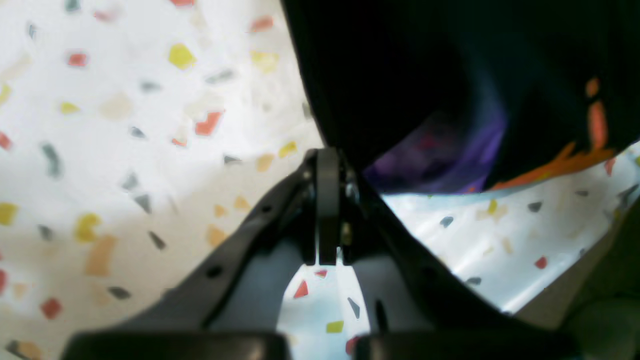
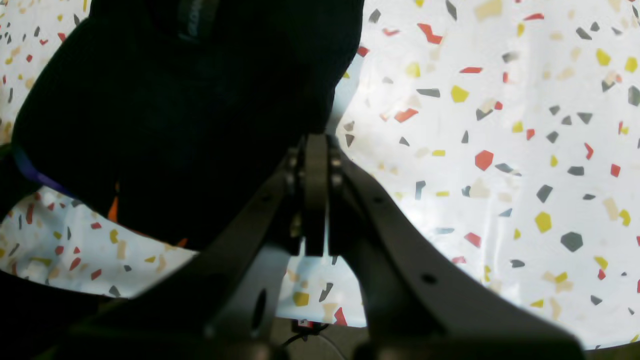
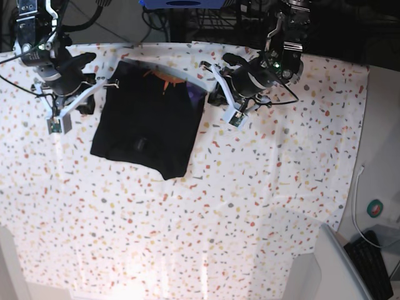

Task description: Layout the t-shirt on the table in an organized manner, then fold the t-shirt properly

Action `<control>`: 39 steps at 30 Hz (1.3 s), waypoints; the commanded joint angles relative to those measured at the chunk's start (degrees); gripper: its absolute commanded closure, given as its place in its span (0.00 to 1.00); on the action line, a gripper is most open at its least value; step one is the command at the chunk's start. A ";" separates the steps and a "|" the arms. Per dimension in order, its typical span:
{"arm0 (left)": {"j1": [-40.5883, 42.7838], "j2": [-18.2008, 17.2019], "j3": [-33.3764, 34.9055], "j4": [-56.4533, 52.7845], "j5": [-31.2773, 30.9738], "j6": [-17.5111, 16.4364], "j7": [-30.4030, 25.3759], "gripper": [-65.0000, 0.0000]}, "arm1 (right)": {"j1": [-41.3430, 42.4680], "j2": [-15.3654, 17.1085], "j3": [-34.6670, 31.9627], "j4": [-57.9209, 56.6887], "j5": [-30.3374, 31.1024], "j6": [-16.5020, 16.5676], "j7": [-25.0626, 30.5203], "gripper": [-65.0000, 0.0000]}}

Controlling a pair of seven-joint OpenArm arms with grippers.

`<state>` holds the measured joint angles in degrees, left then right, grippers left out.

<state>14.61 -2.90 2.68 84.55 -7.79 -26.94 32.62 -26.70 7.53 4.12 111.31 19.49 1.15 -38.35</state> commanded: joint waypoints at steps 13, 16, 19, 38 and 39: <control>1.43 0.30 4.31 0.94 -0.78 -0.27 -0.93 1.00 | -0.51 0.34 0.14 1.00 0.25 0.22 1.21 1.00; 1.52 0.30 4.58 0.94 -0.78 -0.27 -0.93 1.00 | -0.51 0.34 0.14 1.00 0.25 0.22 1.21 1.00; 1.61 0.04 4.49 2.17 -0.87 -0.18 -0.93 1.00 | -1.04 0.34 0.06 1.00 0.25 0.22 1.21 1.00; 0.47 3.99 8.36 11.49 -0.34 1.66 -0.93 1.00 | -1.57 -0.01 -3.20 0.91 0.16 3.73 1.47 1.00; 0.11 3.91 8.36 10.08 -0.34 2.28 -1.02 1.00 | -1.21 -0.01 -3.20 0.21 0.16 3.73 1.47 1.00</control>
<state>15.18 0.45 10.70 93.54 -6.90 -24.05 33.17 -28.21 7.27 0.75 110.89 19.33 4.60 -37.98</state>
